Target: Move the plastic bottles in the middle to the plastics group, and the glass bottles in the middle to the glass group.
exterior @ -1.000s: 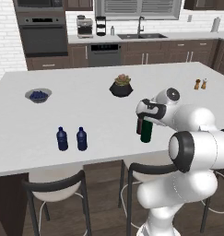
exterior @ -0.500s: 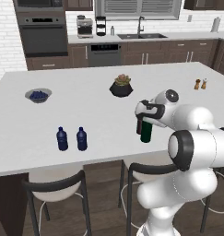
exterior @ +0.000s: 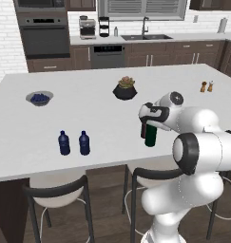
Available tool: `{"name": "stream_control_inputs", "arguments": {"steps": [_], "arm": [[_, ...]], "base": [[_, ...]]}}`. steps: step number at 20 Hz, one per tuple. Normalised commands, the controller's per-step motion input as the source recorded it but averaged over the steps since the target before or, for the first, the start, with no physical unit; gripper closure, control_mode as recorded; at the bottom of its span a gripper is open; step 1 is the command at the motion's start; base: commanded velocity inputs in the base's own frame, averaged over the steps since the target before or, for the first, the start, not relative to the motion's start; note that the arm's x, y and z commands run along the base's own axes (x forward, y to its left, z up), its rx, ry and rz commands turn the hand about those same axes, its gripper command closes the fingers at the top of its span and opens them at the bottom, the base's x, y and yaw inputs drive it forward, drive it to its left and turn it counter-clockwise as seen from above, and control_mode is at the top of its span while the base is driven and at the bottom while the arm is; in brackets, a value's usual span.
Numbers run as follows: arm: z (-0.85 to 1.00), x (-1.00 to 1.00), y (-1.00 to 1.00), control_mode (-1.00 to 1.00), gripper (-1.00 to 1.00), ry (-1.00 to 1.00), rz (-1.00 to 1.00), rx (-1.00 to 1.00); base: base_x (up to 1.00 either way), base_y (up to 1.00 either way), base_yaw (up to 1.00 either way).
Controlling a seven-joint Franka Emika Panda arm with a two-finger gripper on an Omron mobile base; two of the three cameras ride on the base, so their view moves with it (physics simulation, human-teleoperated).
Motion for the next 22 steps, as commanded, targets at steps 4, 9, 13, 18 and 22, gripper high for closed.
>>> {"name": "stream_control_inputs", "arguments": {"steps": [4,9,13,18,22], "arm": [[0.00,0.05,0.00,-1.00,-1.00,0.00,0.00,0.00],[0.00,0.05,0.00,-1.00,-1.00,0.00,0.00,0.00],[0.00,0.00,0.00,-1.00,-1.00,0.00,0.00,0.00],[0.00,0.00,0.00,-1.00,1.00,0.00,0.00,0.00],[0.00,0.00,0.00,-1.00,1.00,0.00,0.00,0.00]], "base": [[0.00,0.00,0.00],[0.00,0.00,0.00],[0.00,0.00,0.00],[0.00,0.00,0.00],[0.00,0.00,0.00]]}}
